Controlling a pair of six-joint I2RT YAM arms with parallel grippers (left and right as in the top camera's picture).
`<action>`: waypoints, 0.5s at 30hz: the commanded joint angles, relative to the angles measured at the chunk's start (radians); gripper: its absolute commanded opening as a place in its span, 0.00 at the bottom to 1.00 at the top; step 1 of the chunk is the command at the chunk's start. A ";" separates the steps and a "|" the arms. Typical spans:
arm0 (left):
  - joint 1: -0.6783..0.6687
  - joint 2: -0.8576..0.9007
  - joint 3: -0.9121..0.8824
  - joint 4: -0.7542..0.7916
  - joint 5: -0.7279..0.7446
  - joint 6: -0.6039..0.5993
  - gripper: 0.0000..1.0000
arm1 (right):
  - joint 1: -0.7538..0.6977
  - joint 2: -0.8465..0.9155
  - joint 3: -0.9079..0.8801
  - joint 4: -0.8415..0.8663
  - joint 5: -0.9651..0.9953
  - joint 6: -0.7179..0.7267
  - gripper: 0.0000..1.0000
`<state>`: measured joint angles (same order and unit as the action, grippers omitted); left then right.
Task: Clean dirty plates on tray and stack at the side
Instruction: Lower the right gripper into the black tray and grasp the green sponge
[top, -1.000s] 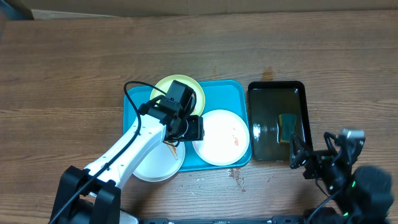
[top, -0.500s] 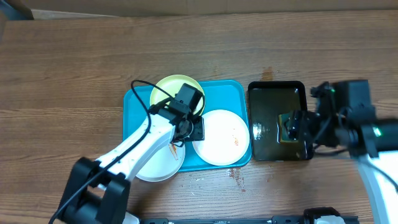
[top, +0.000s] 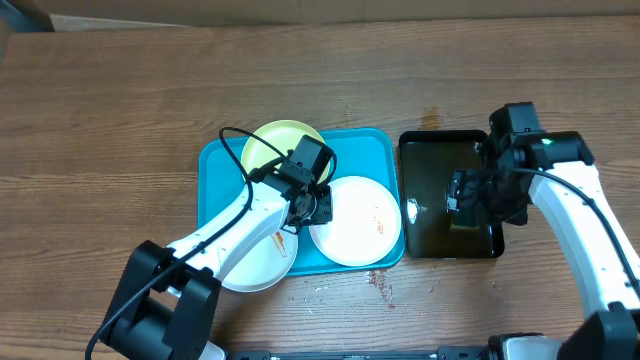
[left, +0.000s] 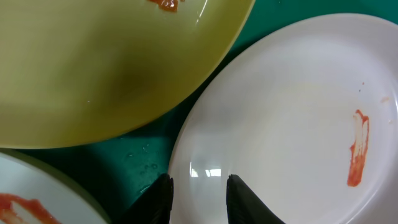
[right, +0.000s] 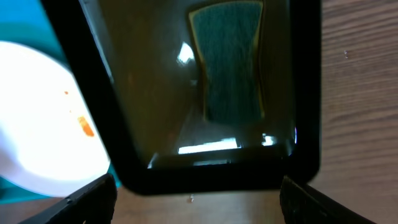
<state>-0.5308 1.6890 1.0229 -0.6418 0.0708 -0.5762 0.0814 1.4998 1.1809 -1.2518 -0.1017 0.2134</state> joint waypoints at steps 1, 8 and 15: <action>-0.006 0.009 -0.007 -0.001 -0.053 -0.004 0.31 | 0.013 0.015 -0.050 0.044 0.023 0.052 0.85; -0.006 0.011 -0.007 -0.014 -0.118 -0.003 0.32 | 0.015 0.015 -0.210 0.227 0.023 0.105 0.85; -0.021 0.011 -0.018 -0.009 -0.115 -0.004 0.33 | 0.014 0.015 -0.332 0.439 0.050 0.106 0.84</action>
<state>-0.5327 1.6890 1.0222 -0.6575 -0.0193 -0.5762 0.0925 1.5166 0.8764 -0.8600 -0.0856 0.3061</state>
